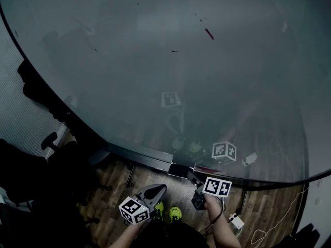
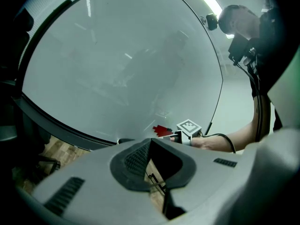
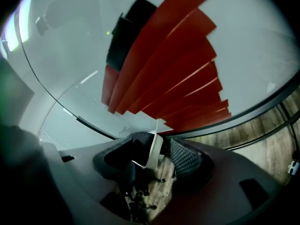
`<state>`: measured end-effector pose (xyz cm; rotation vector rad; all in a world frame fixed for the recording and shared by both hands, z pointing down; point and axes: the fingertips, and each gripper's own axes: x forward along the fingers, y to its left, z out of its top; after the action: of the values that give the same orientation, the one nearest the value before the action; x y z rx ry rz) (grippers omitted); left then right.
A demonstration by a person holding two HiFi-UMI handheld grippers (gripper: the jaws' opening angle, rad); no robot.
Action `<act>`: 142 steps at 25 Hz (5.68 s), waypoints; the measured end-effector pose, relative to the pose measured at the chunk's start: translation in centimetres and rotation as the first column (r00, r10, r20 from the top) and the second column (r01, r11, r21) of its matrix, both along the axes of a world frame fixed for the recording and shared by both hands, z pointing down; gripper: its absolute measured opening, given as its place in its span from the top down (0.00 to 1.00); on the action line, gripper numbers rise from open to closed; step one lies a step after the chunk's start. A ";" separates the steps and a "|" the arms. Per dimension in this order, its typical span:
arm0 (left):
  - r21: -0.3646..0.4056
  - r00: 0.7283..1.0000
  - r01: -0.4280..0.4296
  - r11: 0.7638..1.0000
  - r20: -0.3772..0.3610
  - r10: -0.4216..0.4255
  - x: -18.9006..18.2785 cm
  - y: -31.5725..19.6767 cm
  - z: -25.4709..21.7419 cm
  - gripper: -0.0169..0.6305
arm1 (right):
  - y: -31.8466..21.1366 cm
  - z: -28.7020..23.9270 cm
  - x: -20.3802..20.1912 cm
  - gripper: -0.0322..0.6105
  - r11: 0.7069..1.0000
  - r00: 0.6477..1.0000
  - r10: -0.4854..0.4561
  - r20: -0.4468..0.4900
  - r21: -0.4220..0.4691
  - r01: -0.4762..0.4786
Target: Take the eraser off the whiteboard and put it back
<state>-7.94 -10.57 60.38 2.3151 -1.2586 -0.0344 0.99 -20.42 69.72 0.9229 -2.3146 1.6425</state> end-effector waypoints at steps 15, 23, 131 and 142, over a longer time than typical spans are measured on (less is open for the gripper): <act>-0.003 1.000 -0.015 1.000 -0.015 0.015 0.5 -0.8 -0.5 0.96 | 0.4 1.0 -0.8 0.50 0.998 0.998 -0.032 0.048 -0.050 0.034; -0.005 1.000 -0.024 1.000 -0.013 0.023 0.5 -1.3 -0.6 0.96 | 0.4 0.9 0.7 0.51 0.998 0.998 -0.025 0.059 -0.053 0.029; 0.068 0.992 -0.128 0.989 0.011 0.128 -2.1 -3.9 -4.0 0.96 | 2.6 -12.0 0.1 0.69 0.990 0.966 0.107 0.235 0.062 -0.124; 0.087 0.994 -0.106 0.991 0.000 0.106 -2.2 -3.7 -4.3 0.96 | 2.6 -11.8 0.3 0.69 0.990 0.966 0.105 0.237 0.070 -0.124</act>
<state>-10.10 -14.26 56.06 2.4515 -1.1508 -0.0589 1.32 -17.82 57.88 0.9428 -2.5460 1.7996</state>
